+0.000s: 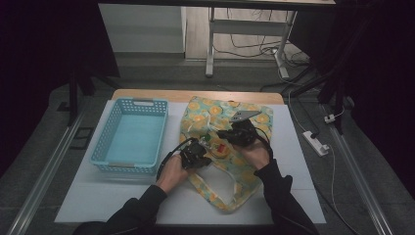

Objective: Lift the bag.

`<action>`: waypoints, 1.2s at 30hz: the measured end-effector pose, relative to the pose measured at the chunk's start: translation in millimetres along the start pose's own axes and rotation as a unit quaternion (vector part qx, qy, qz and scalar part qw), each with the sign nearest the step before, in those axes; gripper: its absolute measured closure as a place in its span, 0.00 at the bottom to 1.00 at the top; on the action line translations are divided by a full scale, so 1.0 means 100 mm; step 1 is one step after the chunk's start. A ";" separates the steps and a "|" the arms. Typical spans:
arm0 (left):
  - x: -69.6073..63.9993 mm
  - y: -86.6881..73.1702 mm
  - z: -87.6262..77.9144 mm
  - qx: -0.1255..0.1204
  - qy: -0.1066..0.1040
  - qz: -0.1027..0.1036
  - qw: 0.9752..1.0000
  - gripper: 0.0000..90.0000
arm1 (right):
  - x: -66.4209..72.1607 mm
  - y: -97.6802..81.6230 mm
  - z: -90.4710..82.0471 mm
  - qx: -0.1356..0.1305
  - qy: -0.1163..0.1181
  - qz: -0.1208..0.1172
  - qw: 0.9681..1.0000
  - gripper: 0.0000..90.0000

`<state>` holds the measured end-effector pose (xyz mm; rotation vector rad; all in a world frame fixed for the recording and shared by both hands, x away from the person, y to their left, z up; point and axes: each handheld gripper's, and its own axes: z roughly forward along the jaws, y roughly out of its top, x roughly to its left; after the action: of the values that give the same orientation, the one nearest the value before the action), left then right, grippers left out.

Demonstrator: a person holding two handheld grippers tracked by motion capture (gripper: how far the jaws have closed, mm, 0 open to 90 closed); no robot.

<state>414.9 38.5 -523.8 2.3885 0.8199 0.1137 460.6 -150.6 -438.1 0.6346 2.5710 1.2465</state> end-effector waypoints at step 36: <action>-0.01 0.16 -0.55 -0.054 -0.073 -0.038 0.995 1.00 | -0.01 0.12 -0.12 0.001 0.051 0.027 0.998 1.00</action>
<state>408.1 57.1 -469.8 2.2316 0.8133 -0.0464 460.7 -152.8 -421.0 0.6611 2.6531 1.3273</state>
